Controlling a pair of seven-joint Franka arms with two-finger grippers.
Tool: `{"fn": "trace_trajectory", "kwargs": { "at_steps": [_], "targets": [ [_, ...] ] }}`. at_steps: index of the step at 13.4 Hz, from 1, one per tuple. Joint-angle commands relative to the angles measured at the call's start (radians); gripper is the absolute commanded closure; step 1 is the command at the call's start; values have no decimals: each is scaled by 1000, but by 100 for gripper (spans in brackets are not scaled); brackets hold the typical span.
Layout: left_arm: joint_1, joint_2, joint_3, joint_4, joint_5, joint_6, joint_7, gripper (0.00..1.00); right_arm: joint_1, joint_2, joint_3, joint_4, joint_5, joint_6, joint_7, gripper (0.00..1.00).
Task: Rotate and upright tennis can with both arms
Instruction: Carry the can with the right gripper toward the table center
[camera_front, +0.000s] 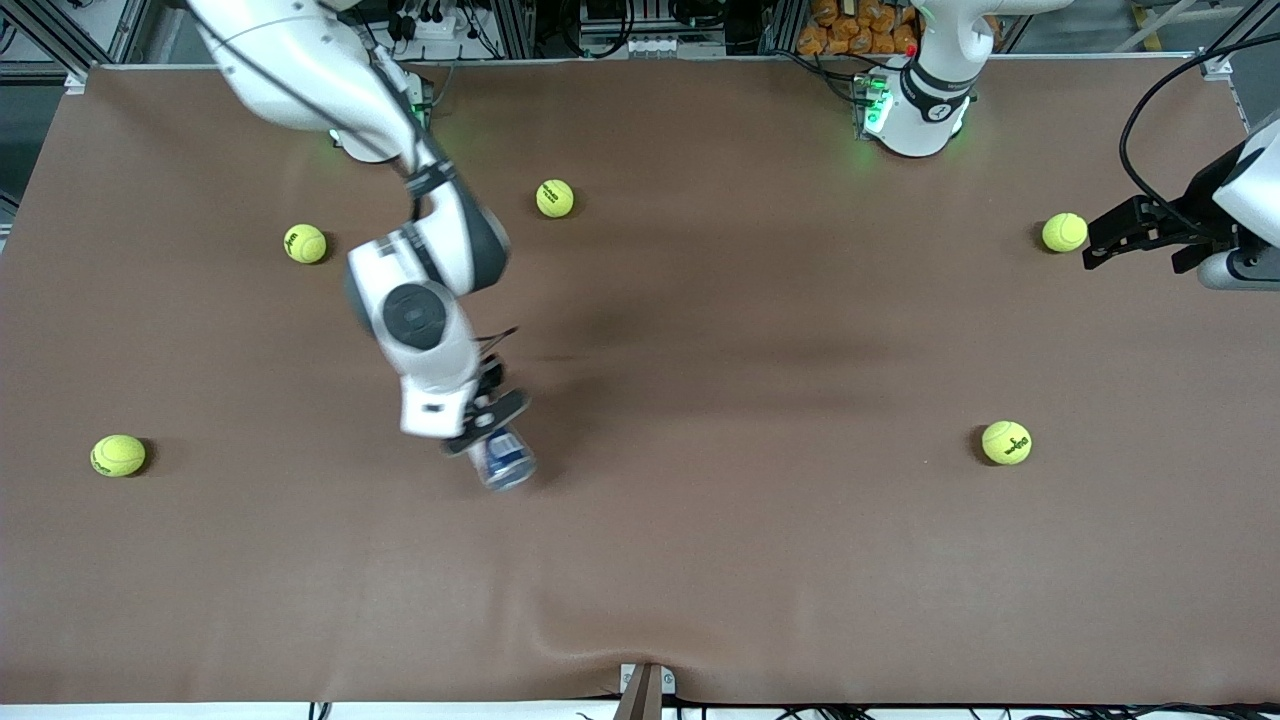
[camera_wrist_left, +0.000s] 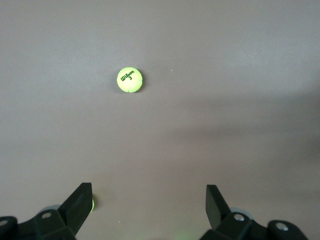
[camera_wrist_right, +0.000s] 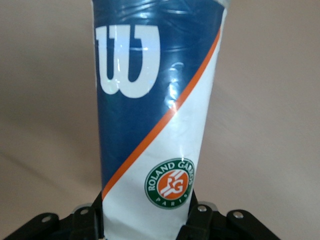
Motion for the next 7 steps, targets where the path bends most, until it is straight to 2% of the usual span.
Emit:
{"fn": "trace_trajectory", "kwargs": {
  "at_steps": [1,4,7],
  "targets": [
    [7,7,-2,16,-11,-18,15,0,102,7,-3,27,-12,-21,-64,41],
    [7,7,-2,16,-13,-18,15,0,219,37,-4,47,-55,-14,-100,41],
    [6,9,-2,14,-13,-18,15,0,292,125,-3,117,-203,6,-171,41]
  ]
}}
